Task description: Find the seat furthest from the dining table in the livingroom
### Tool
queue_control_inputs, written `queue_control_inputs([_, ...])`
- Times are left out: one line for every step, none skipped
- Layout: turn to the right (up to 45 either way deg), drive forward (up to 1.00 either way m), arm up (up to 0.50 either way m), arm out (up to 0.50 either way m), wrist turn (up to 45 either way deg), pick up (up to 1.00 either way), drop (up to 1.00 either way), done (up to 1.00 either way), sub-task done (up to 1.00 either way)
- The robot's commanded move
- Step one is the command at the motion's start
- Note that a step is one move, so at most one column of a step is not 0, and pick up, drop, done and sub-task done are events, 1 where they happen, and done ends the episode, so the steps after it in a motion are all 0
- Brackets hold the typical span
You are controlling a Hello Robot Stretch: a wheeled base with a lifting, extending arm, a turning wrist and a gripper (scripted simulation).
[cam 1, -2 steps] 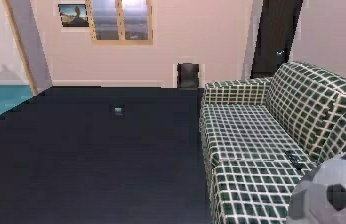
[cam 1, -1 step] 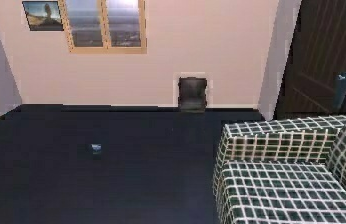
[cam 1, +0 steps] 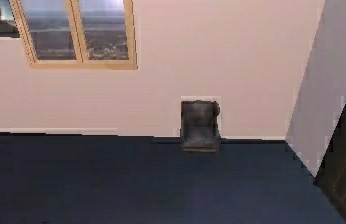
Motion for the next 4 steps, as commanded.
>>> queue_control_inputs([3.0,0.0,0.0,0.0,0.0,0.0,0.0,0.0,0.0])
queue_control_inputs([-45.0,0.0,0.0,0.0,0.0,0.0,0.0,0.0,0.0])
queue_control_inputs([-45.0,0.0,0.0,0.0,0.0,0.0,0.0,0.0,0.0])
queue_control_inputs([-3.0,0.0,0.0,0.0,0.0,0.0,0.0,0.0,0.0])
